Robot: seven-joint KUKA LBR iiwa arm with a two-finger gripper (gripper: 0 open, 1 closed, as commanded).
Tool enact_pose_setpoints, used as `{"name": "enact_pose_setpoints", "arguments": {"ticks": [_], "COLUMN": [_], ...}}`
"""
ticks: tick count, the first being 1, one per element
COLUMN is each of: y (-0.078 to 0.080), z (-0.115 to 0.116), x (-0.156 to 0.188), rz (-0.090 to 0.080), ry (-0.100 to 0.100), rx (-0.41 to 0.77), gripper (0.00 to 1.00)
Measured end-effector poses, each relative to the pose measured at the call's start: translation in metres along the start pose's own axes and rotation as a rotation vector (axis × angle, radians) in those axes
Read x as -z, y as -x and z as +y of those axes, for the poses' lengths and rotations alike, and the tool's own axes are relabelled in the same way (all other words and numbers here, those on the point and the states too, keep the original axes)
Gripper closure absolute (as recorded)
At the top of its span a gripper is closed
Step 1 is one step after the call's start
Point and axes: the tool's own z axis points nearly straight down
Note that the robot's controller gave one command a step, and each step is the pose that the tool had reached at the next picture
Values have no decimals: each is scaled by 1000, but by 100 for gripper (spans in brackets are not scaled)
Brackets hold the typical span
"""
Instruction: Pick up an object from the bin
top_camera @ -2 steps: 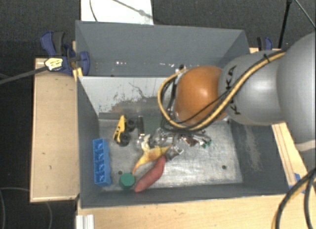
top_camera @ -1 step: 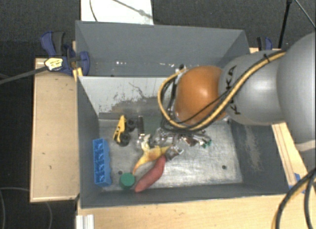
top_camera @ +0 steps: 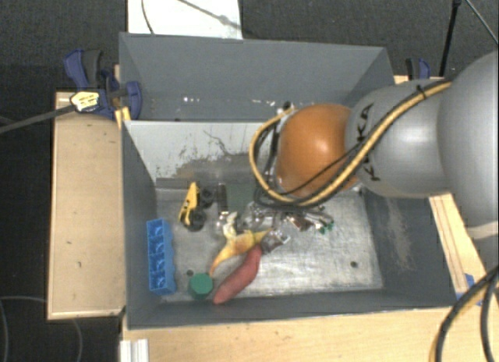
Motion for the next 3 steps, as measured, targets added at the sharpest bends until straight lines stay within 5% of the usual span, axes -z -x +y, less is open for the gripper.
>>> {"name": "enact_pose_setpoints", "arguments": {"ticks": [2,3], "y": [-3,0], "z": [1,0], "x": [25,42], "rz": [9,0], "ry": [4,-1], "rx": [0,-2], "gripper": [100,100]}}
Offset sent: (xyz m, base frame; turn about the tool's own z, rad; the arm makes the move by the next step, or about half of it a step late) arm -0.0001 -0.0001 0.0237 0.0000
